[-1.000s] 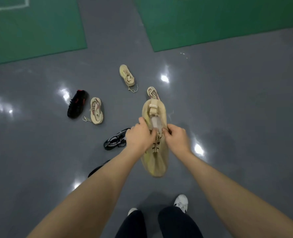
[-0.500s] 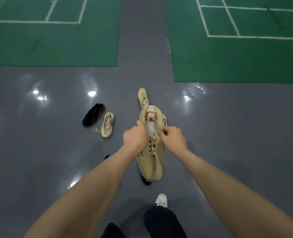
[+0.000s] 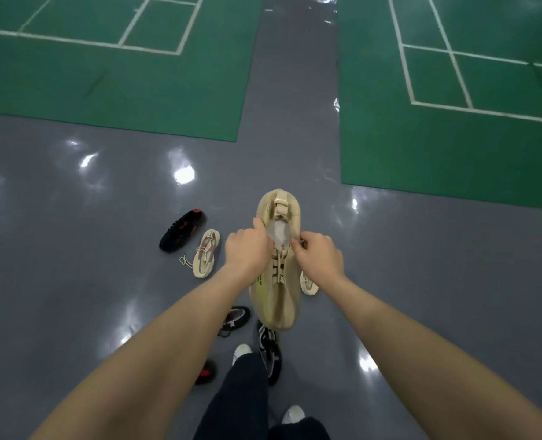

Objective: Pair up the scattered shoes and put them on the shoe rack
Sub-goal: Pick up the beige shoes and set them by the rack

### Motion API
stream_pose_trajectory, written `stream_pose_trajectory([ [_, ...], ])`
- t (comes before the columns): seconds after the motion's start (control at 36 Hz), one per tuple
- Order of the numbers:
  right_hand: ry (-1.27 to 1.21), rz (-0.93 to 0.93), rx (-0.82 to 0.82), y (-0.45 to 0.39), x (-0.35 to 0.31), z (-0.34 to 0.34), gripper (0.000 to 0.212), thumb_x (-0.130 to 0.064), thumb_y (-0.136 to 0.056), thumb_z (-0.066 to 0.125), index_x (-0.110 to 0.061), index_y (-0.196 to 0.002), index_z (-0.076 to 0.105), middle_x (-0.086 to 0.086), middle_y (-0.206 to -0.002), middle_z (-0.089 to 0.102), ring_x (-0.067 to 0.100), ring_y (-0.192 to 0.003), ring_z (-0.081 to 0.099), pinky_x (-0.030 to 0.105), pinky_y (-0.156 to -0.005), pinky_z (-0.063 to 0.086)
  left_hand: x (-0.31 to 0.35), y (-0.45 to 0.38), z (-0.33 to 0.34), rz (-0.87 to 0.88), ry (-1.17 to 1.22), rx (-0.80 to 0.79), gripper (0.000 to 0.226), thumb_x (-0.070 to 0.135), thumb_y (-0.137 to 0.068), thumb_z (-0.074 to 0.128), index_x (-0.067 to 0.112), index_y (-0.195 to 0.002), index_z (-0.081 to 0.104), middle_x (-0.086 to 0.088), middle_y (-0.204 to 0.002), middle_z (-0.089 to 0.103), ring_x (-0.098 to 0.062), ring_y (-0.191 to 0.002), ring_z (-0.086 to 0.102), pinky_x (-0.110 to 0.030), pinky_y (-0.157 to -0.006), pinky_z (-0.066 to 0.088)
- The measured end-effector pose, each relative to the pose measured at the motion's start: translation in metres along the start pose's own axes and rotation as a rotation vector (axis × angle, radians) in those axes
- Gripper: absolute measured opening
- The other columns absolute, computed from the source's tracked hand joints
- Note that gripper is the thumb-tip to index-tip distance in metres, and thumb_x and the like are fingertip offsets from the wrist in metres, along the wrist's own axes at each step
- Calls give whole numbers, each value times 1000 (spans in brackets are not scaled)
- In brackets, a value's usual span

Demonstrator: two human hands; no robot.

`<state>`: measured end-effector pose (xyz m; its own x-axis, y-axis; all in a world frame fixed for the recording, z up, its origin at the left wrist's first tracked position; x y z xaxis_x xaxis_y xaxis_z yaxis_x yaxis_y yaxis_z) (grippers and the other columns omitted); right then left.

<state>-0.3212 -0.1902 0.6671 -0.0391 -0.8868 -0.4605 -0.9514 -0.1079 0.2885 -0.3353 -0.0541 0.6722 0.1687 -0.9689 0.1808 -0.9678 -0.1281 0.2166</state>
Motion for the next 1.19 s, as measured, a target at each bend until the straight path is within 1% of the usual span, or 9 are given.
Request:
stream_pose_trajectory([
  [0.08, -8, 1, 20, -23, -18, 4, 34, -35, -93, 45, -15, -67, 50, 0, -67, 57, 26, -69, 58, 34, -61, 43, -17, -25, -7, 7, -4, 32, 21, 19, -97, 35, 4, -110, 42, -14, -96, 67, -33, -87, 62, -34, -65, 34],
  [0.19, 34, -49, 38, -50, -43, 8, 36, -35, -95, 46, -12, -66, 49, 0, -66, 53, 25, -66, 57, 31, -55, 38, -40, -56, -13, 12, 15, 49, 20, 19, -97, 35, 5, -108, 43, -13, -94, 67, -32, -85, 62, -34, -64, 34],
  [0.31, 91, -91, 34, -70, -59, 11, 37, -34, -96, 44, -11, -67, 49, -2, -67, 47, 25, -68, 53, 31, -57, 35, -55, -77, -15, 14, 12, 48, 20, 18, -97, 34, 5, -107, 43, -13, -93, 67, -32, -84, 63, -33, -64, 34],
  [0.5, 115, -153, -2, -128, -77, 25, 39, -33, -97, 43, -11, -66, 48, 1, -73, 51, 27, -73, 57, 36, -65, 44, -82, -132, -1, -56, 94, 5, 23, 20, -97, 34, 4, -110, 42, -14, -93, 67, -33, -86, 63, -34, -65, 39],
  [0.61, 86, -155, -17, -164, -69, 40, 43, -33, -97, 43, -14, -59, 43, -3, -65, 45, 25, -69, 56, 34, -61, 41, -88, -166, 16, -65, 108, -10, 19, 20, -96, 34, 5, -106, 42, -14, -89, 68, -33, -81, 63, -34, -61, 36],
  [0.72, 46, -130, -47, -215, -50, 64, 46, -35, -96, 44, -19, -54, 35, -6, -60, 40, 22, -66, 54, 33, -59, 41, -90, -215, 43, -74, 103, -36, 19, 21, -97, 35, 6, -105, 42, -13, -87, 67, -32, -80, 62, -32, -59, 33],
  [0.92, -55, -78, -98, -344, -4, 117, 47, -32, -95, 47, -18, -53, 33, -2, -63, 43, 21, -62, 47, 30, -51, 29, -89, -333, 117, -151, 134, -109, 18, 22, -98, 33, 8, -105, 41, -11, -90, 66, -32, -81, 63, -33, -61, 36],
  [1.03, -105, -55, -132, -402, 22, 152, 46, -31, -94, 49, -17, -53, 33, 3, -65, 48, 22, -63, 49, 30, -51, 30, -90, -385, 164, -167, 125, -136, 19, 23, -98, 33, 8, -107, 41, -11, -91, 64, -32, -82, 61, -33, -60, 37],
  [1.19, -167, -22, -213, -489, 77, 230, 46, -33, -94, 50, -17, -54, 35, -1, -66, 44, 18, -62, 45, 32, -53, 33, -95, -456, 261, -230, 128, -189, 22, 23, -99, 33, 7, -112, 41, -12, -96, 64, -33, -86, 61, -35, -65, 40],
])
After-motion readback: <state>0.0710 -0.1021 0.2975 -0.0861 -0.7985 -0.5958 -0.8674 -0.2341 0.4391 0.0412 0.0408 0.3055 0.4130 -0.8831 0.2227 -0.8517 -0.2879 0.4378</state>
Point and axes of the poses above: each hand's wrist, its own y-axis away from the middle knuckle, its own z-axis out of the palm, x = y × z, the point moved 4 cm from there along -y, towards the middle knuckle
